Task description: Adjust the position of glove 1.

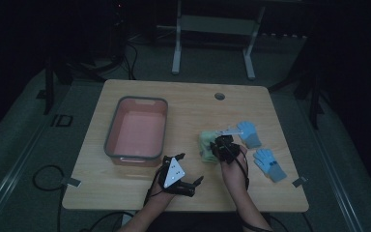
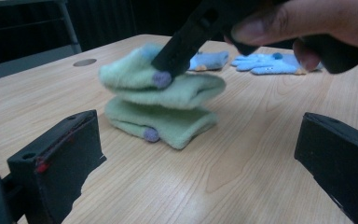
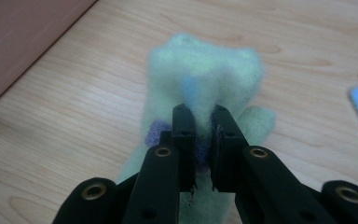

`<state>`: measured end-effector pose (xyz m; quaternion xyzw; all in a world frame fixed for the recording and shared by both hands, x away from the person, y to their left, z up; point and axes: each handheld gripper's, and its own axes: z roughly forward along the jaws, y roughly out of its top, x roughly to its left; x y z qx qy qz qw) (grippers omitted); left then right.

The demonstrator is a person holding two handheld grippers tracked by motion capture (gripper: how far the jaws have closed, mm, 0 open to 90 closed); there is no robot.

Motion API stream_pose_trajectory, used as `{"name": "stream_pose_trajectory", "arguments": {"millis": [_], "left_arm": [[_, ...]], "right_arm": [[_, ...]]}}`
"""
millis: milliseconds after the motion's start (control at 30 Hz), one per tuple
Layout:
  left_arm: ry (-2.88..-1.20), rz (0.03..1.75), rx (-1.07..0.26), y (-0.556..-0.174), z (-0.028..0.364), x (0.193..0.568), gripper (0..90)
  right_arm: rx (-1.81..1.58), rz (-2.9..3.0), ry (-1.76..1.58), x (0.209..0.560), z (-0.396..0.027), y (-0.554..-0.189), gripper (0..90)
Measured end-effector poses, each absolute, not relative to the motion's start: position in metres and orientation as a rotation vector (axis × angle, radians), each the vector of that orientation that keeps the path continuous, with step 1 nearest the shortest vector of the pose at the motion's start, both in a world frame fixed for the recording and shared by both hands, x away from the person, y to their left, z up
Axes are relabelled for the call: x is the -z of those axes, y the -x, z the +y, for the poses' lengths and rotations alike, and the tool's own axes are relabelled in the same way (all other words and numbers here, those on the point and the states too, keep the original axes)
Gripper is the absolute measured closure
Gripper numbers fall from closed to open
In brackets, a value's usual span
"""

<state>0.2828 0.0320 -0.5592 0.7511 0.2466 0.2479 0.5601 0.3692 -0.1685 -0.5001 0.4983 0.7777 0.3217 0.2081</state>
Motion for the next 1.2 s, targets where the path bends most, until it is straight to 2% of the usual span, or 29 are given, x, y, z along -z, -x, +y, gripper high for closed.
{"name": "stream_pose_trajectory", "arguments": {"millis": [167, 400, 667, 900, 1200], "left_arm": [[-1.773, 0.582, -0.586, -0.283, 0.031, 0.559, 0.6], [-1.784, 0.591, -0.597, -0.283, 0.031, 0.559, 0.6], [-1.760, 0.565, -0.567, -0.283, 0.031, 0.559, 0.6], [-1.813, 0.501, -0.562, -0.285, 0.026, 0.549, 0.6], [-1.922, 0.504, -0.388, -0.298, 0.013, 0.535, 0.7]], "right_arm": [[-0.863, 2.178, -1.392, 0.511, -0.162, -0.372, 80.7], [-0.837, 2.191, -1.419, 0.526, -0.162, -0.377, 74.5], [-0.910, 2.200, -1.371, 0.504, -0.176, -0.373, 59.8], [-0.969, 2.273, -1.257, 0.493, -0.203, -0.375, 55.2], [-1.014, 2.321, -1.138, 0.488, -0.234, -0.377, 53.5]]}}
